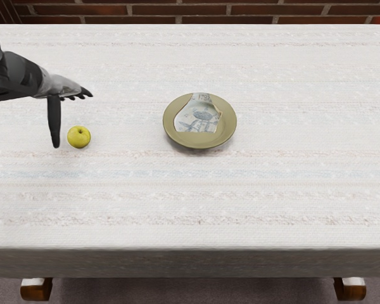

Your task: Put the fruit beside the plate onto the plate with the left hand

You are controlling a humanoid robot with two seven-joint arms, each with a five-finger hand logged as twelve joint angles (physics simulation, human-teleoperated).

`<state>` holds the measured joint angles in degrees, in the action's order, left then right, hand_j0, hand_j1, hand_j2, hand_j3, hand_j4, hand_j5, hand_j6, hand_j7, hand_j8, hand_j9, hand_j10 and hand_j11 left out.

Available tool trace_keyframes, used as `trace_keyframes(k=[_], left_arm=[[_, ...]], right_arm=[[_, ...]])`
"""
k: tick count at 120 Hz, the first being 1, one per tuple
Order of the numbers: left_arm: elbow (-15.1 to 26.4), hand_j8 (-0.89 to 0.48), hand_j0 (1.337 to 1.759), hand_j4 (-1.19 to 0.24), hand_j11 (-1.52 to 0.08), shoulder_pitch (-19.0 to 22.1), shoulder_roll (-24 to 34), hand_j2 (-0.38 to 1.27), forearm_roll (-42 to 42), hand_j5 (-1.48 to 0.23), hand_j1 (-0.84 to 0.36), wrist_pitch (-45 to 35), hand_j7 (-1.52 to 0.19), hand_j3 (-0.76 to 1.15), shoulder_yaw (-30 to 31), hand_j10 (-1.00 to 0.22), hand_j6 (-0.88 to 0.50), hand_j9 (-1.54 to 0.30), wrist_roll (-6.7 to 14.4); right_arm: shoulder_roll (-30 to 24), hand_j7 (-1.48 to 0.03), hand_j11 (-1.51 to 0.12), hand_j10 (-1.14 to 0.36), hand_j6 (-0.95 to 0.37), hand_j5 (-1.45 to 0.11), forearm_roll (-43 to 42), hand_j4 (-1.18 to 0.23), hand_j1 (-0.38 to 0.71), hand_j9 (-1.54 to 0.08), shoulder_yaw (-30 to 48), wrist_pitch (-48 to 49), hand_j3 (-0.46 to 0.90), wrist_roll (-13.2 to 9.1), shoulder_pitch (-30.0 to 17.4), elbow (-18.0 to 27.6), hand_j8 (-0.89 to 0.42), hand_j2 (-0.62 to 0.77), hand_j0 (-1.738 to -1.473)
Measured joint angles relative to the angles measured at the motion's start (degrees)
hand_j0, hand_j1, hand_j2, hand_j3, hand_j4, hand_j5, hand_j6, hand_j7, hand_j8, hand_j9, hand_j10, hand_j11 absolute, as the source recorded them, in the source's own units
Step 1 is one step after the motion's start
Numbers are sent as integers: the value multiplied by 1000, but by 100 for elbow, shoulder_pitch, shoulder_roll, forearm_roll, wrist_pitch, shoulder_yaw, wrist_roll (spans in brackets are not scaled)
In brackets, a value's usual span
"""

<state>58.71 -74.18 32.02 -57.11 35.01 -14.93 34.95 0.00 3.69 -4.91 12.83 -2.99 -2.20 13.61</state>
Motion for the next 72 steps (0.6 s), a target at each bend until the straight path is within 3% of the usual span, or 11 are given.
trace_keyframes(k=[27,36,72], left_arm=[[31,-4,1658,-3,0,-30,-134,1,-75,-1,349,-2,0,0,117,-3,-4,0,4],[33,-3,1658,-3,0,-4,-510,1,-269,0,349,-467,0,0,394,-2,-4,0,4],[37,-7,1658,-6,-3,139,-640,1,-627,-4,346,-1332,-4,0,725,-5,-7,-4,5]], right_arm=[[0,-17,-17,-12,-12,-16,0,-12,-334,-17,-1,0,0,0,-9,-1,-12,-3,-1658],[0,-17,-17,-13,-12,-17,0,-13,-334,-17,-1,-1,0,0,-9,0,-12,-3,-1658],[0,-17,-17,-13,-12,-17,0,-13,-333,-17,-1,0,0,0,-9,0,-13,-3,-1658]])
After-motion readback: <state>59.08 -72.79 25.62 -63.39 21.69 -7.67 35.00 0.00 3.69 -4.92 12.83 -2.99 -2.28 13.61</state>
